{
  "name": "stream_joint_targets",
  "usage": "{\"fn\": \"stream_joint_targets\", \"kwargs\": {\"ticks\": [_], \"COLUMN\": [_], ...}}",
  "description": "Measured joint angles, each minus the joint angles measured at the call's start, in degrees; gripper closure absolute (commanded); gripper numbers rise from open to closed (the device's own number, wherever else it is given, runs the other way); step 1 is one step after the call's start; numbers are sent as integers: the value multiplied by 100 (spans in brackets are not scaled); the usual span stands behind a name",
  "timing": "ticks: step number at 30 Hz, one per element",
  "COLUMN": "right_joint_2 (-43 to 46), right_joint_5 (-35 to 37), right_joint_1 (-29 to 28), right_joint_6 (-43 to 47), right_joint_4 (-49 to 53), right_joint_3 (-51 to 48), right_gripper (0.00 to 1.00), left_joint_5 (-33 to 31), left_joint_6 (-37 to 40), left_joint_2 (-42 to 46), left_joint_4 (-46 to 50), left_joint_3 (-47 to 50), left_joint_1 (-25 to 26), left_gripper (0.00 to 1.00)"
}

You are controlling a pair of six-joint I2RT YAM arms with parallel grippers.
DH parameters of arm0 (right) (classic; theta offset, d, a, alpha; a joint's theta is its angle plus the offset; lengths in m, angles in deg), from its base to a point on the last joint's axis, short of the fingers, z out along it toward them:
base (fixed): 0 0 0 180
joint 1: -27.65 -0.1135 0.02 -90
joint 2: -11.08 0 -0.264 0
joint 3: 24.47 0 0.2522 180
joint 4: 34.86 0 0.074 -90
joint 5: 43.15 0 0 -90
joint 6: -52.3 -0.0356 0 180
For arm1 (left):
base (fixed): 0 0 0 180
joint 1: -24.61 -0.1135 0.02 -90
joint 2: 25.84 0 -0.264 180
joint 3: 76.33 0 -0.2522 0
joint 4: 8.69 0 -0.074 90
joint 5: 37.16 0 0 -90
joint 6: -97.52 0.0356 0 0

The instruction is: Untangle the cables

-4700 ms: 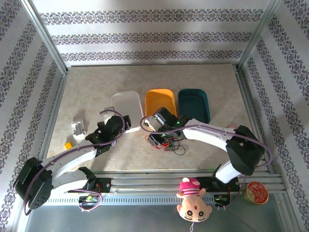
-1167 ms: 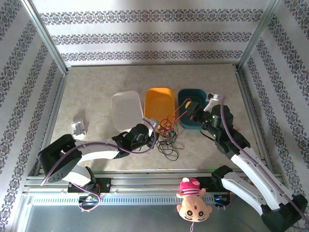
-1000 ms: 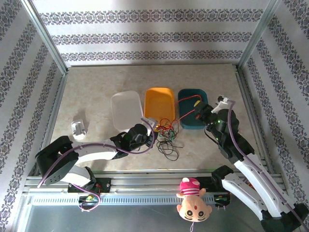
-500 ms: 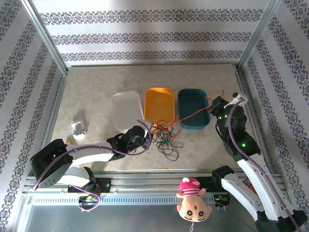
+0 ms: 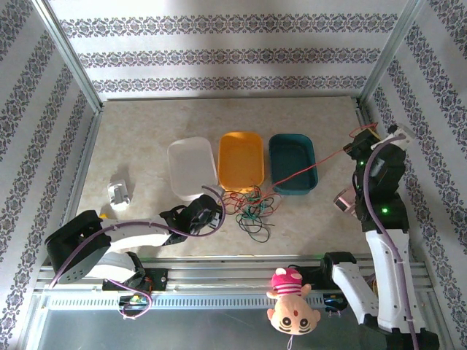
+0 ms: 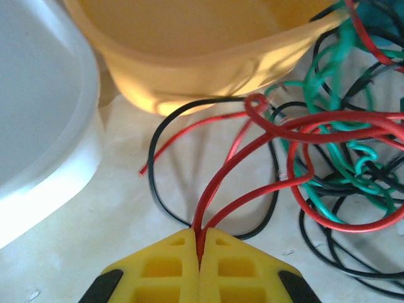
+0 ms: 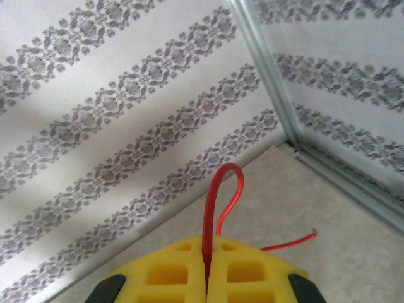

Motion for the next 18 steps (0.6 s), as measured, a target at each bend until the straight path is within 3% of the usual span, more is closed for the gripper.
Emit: {"fn": "stream_joint_targets", "kwargs": {"ticks": [8, 18], "right_joint_2": [-396, -439], "right_joint_5": [-2039, -2004], "right_joint_1": [28, 621], "right_joint_6": [87, 48], "right_joint_4": [-149, -203], "right_joint_3": [42, 767], "right_gripper": [100, 100], "left_joint_5": [9, -828], "left_joint_6": [61, -190], "left_joint_2": [0, -70], "left_joint_4": [35, 247], "left_joint_3": [9, 57], "left_joint_1": [0, 0], "left_gripper": [100, 100]}}
